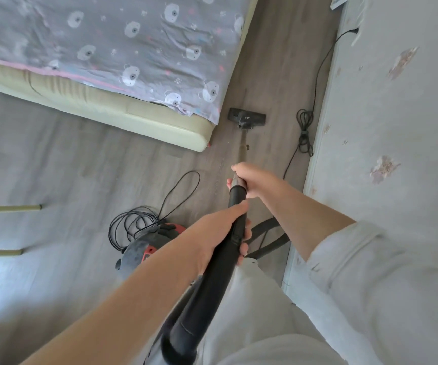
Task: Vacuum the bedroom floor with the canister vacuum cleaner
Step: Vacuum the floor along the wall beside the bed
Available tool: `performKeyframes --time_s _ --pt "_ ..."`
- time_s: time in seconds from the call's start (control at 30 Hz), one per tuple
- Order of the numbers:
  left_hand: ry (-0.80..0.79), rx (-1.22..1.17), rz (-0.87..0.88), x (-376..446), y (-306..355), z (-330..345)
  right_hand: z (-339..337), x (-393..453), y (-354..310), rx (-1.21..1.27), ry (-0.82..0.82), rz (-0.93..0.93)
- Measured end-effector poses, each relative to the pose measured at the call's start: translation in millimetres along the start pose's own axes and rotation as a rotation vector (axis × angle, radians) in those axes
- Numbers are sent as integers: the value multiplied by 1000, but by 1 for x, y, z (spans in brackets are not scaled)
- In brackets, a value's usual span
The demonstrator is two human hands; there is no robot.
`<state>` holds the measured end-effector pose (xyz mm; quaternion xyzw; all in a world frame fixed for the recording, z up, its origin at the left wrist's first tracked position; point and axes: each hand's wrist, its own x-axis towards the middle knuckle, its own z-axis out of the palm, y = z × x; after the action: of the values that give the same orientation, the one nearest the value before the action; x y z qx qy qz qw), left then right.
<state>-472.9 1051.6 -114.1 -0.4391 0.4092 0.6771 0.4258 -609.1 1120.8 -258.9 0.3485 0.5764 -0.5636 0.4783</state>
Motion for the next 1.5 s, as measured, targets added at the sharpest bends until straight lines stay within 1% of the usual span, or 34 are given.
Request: performKeyframes --time_s 0.1,0.23,0.27,0.33,0.43,0.5,0.67,0.77,0.87,0.93,1.03,1.13,1.2,1.33,1.4,1.5 --pt "26 -50 -5 -12 -26 -15 21 1 25 -87 25 -8" --pt "-20 -94 -24 -30 -64 -38 39 -9 61 -184 61 0" --pt "-34 -90 -20 -39 -79 -47 46 -17 77 -187 63 -4" --pt "-43 -81 -40 -45 -88 -53 50 -22 89 -209 62 18" --pt "-44 -29 -44 -62 -116 -70 63 -38 125 -236 65 7" --pt "-50 -16 -48 -78 -147 -88 76 -53 161 -249 53 7" --pt "-85 41 -68 -116 -232 -131 108 -102 255 -205 47 -1" --pt "-90 64 -104 -140 -281 -154 123 -126 311 -92 53 1" --pt "-122 98 -146 -157 -315 -172 132 -139 352 -113 83 -35" --pt "-132 100 -164 -167 -330 -182 135 -150 369 -80 65 8" --pt "-132 94 -149 -172 -339 -185 133 -152 376 -69 -1 32" --pt "-121 89 -86 -157 -330 -180 129 -136 362 -35 -11 31" --pt "-105 77 -60 -138 -315 -171 122 -120 342 -23 33 17" --pt "-149 89 -58 -79 -270 -151 96 -73 289 -102 130 -57" --pt "-168 93 -60 -51 -246 -136 76 -53 264 -21 170 -70" --pt "-200 149 -29 -19 -219 -104 42 -38 235 35 205 -63"
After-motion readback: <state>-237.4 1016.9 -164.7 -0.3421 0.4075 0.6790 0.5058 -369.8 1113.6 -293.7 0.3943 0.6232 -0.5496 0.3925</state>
